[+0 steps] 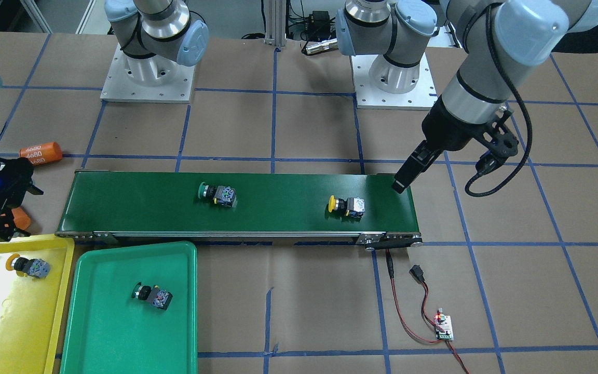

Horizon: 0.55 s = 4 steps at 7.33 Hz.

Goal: Sort buttons by color to trays
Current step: 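Open right gripper and return it to belt end while left lifts away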

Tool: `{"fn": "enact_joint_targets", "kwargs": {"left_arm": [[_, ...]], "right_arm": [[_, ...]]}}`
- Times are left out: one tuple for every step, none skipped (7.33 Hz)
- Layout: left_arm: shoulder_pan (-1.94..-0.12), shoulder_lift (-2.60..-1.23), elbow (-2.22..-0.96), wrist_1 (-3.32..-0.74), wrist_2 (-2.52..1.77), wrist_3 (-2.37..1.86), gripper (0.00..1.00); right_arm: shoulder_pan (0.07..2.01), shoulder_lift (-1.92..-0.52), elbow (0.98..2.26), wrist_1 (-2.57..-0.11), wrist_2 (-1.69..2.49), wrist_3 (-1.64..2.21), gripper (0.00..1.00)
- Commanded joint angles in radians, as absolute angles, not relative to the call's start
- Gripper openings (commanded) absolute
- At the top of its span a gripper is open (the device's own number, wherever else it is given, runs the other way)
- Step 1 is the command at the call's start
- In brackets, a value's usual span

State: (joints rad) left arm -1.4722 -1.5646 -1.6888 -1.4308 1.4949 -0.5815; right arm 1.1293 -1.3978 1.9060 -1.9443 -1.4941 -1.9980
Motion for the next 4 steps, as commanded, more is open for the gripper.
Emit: {"fn": "enact_joint_targets", "kwargs": {"left_arm": [[-1.486, -1.542, -1.609, -1.616, 1.532, -0.415, 1.0], [-1.483, -1.526, -1.594, -1.623, 1.584, -0.271, 1.0], [-1.488, -1.507, -1.573, -1.626, 1.676, -0.231, 1.0], [-1.494, -1.509, -1.589, -1.631, 1.664, -0.203, 1.0]], "right_arm": [[1.234, -1.451, 1.986, -1.953, -1.502, -1.906, 1.0], [1.291, -1.451, 1.987, -1.954, -1.506, -1.86, 1.0], [1.349, -1.451, 1.987, -1.973, -1.509, -1.789, 1.0], [1.42, -1.442, 1.987, -2.002, -1.525, -1.711, 1.0]]}}
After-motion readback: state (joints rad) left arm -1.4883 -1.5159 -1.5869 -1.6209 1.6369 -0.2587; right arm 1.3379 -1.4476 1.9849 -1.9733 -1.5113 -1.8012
